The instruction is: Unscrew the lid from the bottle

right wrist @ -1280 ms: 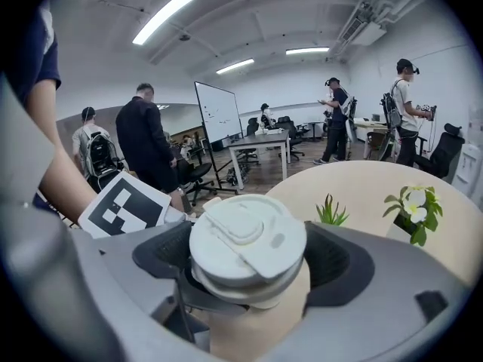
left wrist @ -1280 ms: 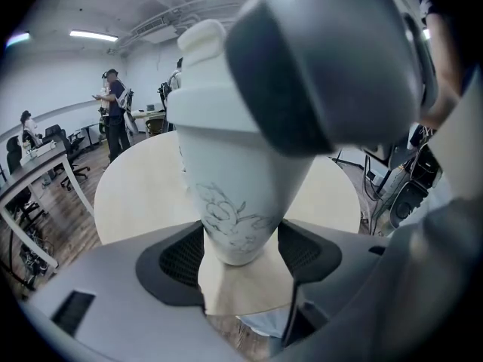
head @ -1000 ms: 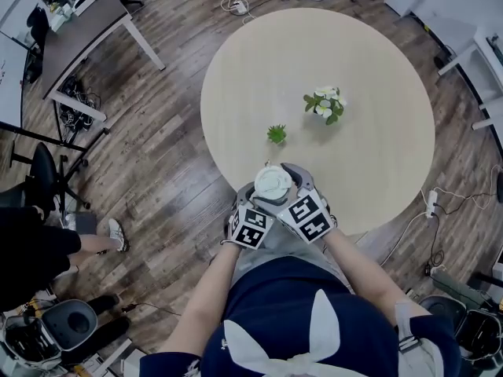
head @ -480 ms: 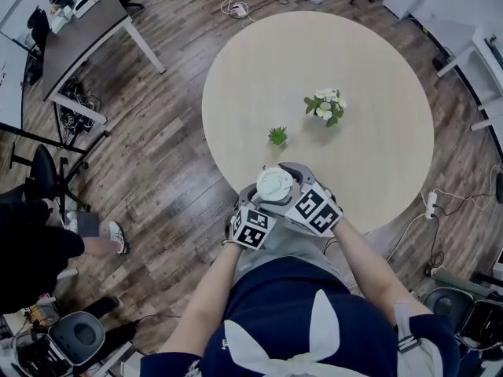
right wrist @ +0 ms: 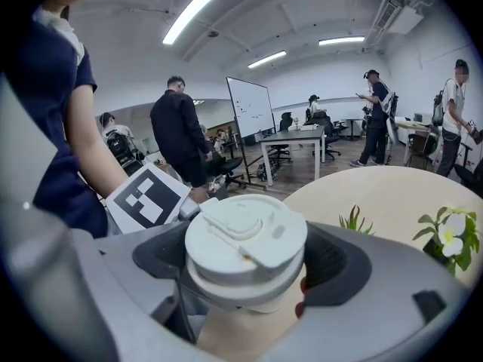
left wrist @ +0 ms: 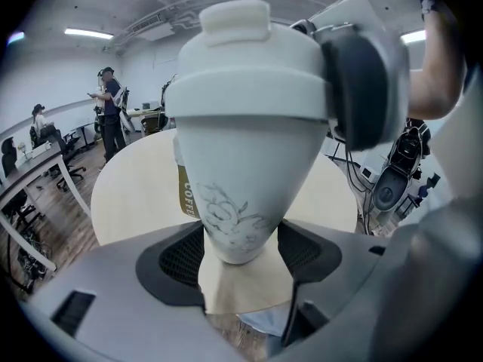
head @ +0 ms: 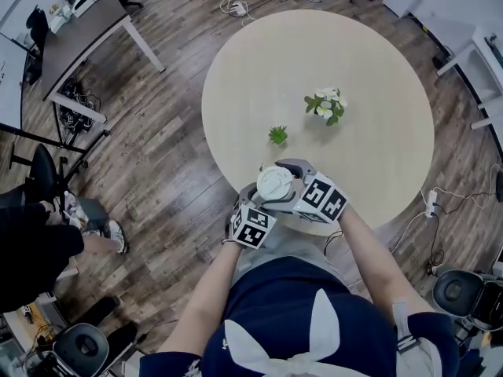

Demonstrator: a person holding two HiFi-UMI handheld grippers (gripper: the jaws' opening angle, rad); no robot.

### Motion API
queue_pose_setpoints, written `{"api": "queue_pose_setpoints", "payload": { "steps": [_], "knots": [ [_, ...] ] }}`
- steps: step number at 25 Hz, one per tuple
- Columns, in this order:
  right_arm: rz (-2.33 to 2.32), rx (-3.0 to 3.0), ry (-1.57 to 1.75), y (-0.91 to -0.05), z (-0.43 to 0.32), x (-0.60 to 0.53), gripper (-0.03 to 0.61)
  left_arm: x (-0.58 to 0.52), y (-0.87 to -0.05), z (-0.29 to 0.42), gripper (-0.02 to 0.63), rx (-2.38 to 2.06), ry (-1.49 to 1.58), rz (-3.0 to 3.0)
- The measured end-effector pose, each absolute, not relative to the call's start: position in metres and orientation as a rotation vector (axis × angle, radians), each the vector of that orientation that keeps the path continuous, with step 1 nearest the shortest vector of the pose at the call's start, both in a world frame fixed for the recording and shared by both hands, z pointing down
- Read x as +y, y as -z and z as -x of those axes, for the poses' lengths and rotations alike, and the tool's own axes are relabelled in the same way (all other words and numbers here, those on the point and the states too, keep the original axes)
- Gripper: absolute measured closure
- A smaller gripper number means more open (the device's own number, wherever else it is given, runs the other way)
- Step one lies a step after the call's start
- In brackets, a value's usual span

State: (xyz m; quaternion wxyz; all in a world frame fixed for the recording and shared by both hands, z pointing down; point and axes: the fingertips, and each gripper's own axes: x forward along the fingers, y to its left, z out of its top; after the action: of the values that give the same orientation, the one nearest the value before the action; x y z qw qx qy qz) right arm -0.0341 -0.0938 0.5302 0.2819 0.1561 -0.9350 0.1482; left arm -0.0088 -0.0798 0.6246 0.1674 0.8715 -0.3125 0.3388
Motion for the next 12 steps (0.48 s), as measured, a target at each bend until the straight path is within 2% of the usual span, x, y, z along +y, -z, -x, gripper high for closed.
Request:
{"api": "queue_pose_setpoints", "payload": {
  "steps": [12],
  "knots": [
    [-0.422, -2.541, -0.414, -0.5225, 0.0347, -0.0966, 0.124, -0.0791, -0.6273, 0.0099, 0.298, -0.884, -0.960, -2.477]
  ]
}}
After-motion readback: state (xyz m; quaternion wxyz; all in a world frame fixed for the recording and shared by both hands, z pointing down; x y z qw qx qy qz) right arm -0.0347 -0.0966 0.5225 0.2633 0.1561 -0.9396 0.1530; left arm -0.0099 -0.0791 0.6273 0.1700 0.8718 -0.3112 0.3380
